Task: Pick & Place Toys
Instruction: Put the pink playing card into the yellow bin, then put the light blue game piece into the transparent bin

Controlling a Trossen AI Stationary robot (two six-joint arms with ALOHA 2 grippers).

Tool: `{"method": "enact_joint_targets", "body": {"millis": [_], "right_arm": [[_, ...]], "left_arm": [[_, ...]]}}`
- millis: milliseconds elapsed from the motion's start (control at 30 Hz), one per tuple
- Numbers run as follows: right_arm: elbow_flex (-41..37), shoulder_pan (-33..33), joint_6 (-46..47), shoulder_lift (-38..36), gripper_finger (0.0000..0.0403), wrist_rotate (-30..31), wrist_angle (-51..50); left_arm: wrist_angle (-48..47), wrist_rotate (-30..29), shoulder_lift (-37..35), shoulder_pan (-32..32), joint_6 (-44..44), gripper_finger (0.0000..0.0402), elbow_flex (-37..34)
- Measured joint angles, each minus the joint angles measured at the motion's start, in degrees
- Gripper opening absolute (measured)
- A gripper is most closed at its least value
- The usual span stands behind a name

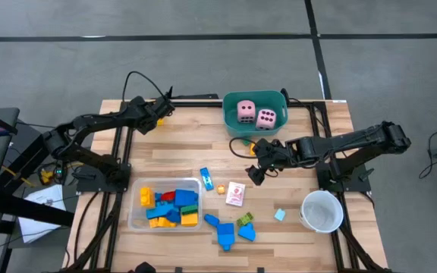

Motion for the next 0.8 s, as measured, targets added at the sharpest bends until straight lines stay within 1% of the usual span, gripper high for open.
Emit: {"method": "enact_joint_targets", "body": {"millis": [367,567,700,800], "right_arm": [[0.0,0.02,0.02,0.0,0.0366,-0.03,0.48],[0.0,0.02,0.02,0.0,0.0366,-0.03,0.93],[0.0,0.02,0.04,0.0,0.0366,-0.03,1.16],[0.0,0.02,0.12,0.0,0.0366,-0.03,1.38]], "left_arm": [[1.48,0.72,0.0,-0.07,0.04,0.0123,0.04],[2.33,1.0,-0.1,-0.33,3.95,0.0164,0.04],[3.54,1.1,-1.62,-0.33,4.33,0.0188,0.04],[5.37,-0.06,-3.72,-0.33,5.94,0.0198,0.04]]}}
